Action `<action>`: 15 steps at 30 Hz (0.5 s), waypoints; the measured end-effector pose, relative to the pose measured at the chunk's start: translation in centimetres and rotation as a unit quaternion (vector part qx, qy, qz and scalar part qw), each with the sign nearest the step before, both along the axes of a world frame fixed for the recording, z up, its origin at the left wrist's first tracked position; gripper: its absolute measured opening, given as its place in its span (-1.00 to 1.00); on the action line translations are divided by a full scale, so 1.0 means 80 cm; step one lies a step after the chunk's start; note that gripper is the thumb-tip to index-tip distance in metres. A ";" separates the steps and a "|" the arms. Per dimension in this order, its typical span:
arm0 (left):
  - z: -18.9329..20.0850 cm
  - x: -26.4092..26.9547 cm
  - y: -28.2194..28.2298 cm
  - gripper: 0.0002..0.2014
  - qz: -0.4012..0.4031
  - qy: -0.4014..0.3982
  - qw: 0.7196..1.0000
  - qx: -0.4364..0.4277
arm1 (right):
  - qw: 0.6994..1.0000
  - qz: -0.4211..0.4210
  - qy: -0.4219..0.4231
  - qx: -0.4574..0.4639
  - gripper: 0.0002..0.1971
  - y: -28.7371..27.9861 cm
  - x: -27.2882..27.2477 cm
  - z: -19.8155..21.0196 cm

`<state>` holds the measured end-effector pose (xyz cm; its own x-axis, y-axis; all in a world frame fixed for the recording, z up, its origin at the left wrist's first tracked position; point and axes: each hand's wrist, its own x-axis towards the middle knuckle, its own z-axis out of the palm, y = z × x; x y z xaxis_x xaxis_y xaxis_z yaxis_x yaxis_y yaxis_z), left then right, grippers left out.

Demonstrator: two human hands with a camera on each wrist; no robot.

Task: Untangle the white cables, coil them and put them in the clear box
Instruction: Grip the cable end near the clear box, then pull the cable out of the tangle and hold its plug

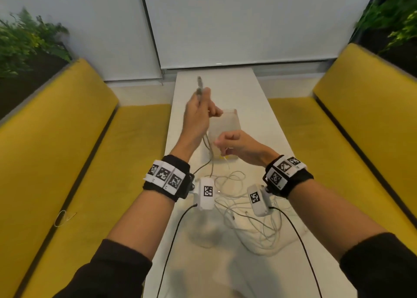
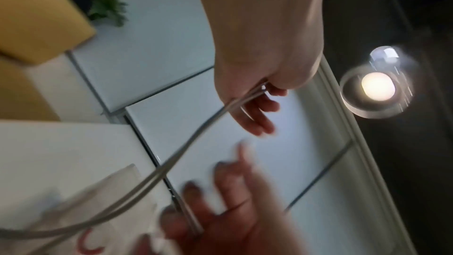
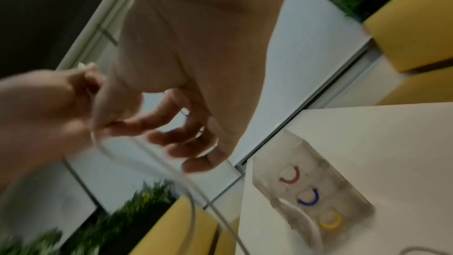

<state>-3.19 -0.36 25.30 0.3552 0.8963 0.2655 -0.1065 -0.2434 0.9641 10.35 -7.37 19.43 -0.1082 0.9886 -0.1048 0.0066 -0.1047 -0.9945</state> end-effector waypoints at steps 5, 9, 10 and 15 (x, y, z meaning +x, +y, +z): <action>0.036 -0.008 -0.008 -0.62 -0.064 -0.121 0.988 -0.068 | 1.000 -0.008 -0.018 0.021 -0.95 -0.001 -0.026 -0.009; 0.054 -0.021 -0.011 -0.68 -0.056 -0.138 0.987 -0.054 | 0.999 -0.031 -0.011 0.042 -0.75 -0.004 -0.023 -0.011; 0.062 -0.031 -0.009 -0.69 -0.040 -0.151 0.987 -0.048 | 0.998 -0.047 -0.014 0.040 -0.71 -0.006 -0.014 -0.016; 0.128 -0.097 0.007 -0.64 0.083 -0.270 0.958 0.040 | 0.992 -0.102 -0.067 -0.031 -0.64 -0.030 0.037 -0.055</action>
